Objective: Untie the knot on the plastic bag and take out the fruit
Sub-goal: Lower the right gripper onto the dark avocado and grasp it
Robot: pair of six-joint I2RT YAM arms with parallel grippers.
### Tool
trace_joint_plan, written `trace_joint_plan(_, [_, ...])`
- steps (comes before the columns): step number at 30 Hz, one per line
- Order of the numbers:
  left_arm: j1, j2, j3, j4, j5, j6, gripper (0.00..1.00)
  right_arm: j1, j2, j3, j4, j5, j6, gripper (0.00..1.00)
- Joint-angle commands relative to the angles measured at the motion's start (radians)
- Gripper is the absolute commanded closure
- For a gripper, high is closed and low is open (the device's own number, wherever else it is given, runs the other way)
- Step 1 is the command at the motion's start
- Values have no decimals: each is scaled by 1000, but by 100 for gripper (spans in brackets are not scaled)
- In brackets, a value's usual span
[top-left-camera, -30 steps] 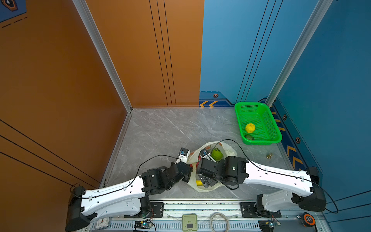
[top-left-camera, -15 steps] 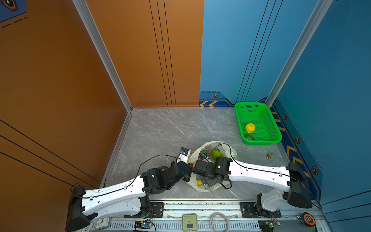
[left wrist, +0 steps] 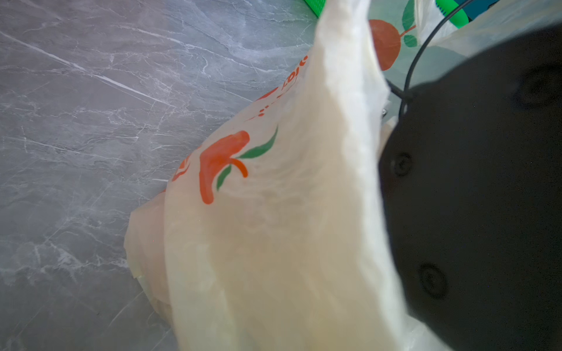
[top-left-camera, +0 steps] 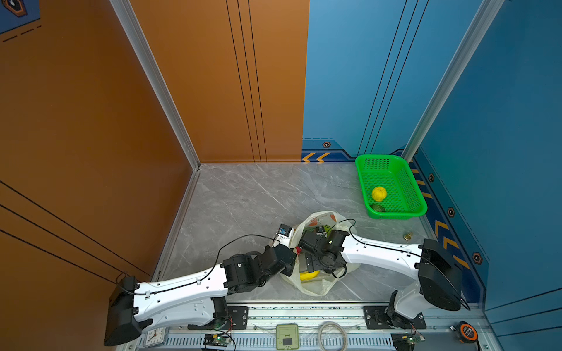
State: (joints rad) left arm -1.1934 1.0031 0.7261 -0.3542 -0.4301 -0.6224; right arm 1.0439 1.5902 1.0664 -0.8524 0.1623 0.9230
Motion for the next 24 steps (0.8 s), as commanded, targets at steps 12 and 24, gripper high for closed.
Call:
trace_joint_plan(12, [-1,-27,-10,9,10,1,100,-47,64,-49,130,0,97,9])
trace_joint_plan(24, [0,-47,-17,-6,4,2,100,-38,60,-76,133,43,80,29])
